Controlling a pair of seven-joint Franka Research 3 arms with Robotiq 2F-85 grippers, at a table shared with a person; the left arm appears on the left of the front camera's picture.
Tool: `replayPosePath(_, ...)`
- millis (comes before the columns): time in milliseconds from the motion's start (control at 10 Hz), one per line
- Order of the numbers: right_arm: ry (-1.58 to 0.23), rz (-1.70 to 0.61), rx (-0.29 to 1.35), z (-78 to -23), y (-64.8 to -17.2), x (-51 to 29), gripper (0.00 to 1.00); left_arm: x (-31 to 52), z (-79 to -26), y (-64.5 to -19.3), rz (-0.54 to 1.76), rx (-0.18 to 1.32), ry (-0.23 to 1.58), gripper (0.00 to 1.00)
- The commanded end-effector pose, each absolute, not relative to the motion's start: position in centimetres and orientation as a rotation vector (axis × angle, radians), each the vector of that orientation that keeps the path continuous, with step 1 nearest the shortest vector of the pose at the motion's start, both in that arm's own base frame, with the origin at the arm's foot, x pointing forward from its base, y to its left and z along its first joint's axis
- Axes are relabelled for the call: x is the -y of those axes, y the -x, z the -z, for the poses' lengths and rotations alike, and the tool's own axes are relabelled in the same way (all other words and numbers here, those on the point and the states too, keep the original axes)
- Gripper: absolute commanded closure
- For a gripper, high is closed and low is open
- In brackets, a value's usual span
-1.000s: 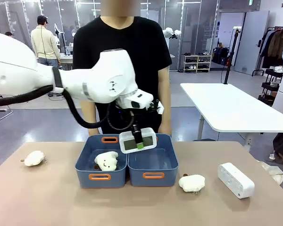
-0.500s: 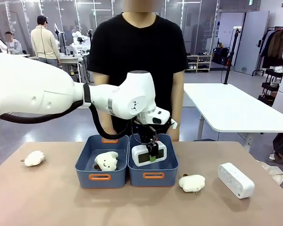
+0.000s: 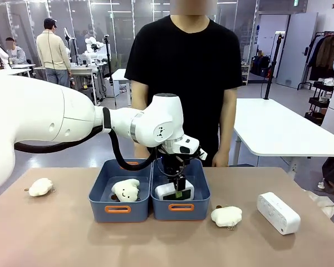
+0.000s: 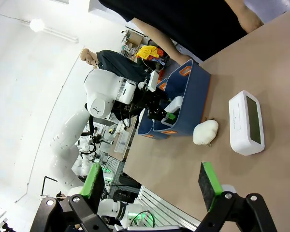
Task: Sort the digital clocks into the basket.
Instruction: Pick up the Digital clock from the table and place it into the empty Plastic storage basket.
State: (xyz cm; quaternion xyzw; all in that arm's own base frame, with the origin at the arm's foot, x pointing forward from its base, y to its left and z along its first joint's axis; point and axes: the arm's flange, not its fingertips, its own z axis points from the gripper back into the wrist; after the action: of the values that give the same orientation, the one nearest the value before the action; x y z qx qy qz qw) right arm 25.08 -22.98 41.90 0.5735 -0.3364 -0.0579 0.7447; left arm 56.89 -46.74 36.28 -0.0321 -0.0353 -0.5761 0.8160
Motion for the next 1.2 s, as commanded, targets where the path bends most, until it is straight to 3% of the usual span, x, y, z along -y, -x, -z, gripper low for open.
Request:
replayPosePath(0,-1.259,0.112,0.758,-42.0,-25.1,23.1,0.00,47.0,-36.9,-57.3,1.243,0.054,0.078,0.21)
replayPosePath(200,-1.259,0.112,0.758,-42.0,-25.1,23.1,0.00,46.7,-37.3,-57.1,1.252,0.061,0.085,0.04)
replayPosePath(300,-1.259,0.112,0.758,-42.0,-25.1,23.1,0.00,46.1,-37.9,-56.8,1.243,0.068,0.094,0.12)
replayPosePath(700,-1.259,0.112,0.758,-42.0,-25.1,23.1,0.00,40.2,-44.6,-52.9,1.182,0.152,0.287,0.12)
replayPosePath(1100,-1.259,0.112,0.758,-42.0,-25.1,23.1,0.00,21.1,-50.4,-48.2,0.849,0.382,0.539,0.12)
